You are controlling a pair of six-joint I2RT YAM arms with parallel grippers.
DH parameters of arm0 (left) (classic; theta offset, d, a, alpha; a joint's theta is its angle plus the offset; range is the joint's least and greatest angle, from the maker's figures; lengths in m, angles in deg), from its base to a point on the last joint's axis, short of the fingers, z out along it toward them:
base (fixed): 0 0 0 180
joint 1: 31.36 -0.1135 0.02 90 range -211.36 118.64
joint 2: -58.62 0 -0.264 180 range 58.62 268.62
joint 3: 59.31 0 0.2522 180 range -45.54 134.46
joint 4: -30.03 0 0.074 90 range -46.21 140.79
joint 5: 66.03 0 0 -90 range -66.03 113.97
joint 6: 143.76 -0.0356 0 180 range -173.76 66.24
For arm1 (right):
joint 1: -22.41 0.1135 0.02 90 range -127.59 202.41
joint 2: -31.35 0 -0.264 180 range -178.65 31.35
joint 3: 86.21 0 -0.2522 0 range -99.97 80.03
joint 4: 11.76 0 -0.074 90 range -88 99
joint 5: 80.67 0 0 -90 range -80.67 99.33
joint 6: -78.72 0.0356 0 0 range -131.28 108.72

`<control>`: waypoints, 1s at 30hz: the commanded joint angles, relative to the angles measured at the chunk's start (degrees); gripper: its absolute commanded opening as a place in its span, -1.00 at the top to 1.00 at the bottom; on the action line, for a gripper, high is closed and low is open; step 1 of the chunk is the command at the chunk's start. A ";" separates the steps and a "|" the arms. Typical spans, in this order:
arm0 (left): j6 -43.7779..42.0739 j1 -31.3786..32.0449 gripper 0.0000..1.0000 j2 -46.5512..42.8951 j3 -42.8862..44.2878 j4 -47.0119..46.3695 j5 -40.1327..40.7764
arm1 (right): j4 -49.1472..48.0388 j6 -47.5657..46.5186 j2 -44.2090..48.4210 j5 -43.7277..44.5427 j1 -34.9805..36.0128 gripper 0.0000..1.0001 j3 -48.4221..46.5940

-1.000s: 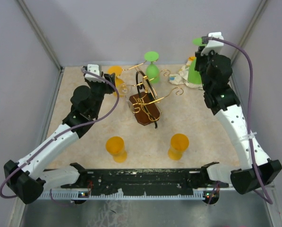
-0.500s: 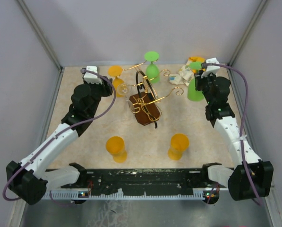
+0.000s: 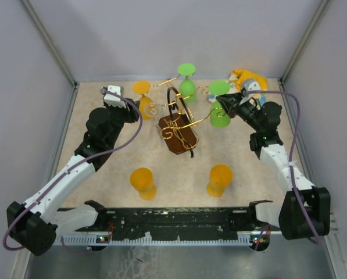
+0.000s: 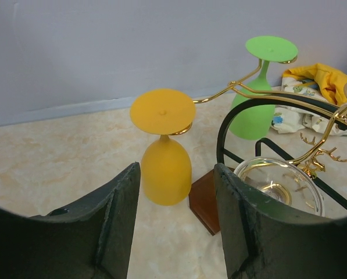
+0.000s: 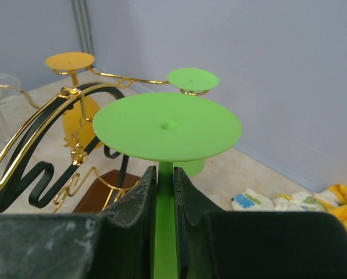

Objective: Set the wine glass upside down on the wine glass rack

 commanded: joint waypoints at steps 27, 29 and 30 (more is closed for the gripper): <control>-1.80 -0.46 -0.20 0.02 0.67 -1.44 -1.09 | -33.22 14.17 -14.29 -23.22 -9.05 1.00 -0.19; -1.80 -0.45 -0.20 0.07 0.76 -1.44 -1.37 | -36.77 15.57 -15.75 -23.55 -9.01 1.00 0.26; -1.80 -0.51 -0.20 0.01 0.76 -1.44 -1.67 | -39.95 17.17 -16.82 -23.97 -8.97 1.00 0.31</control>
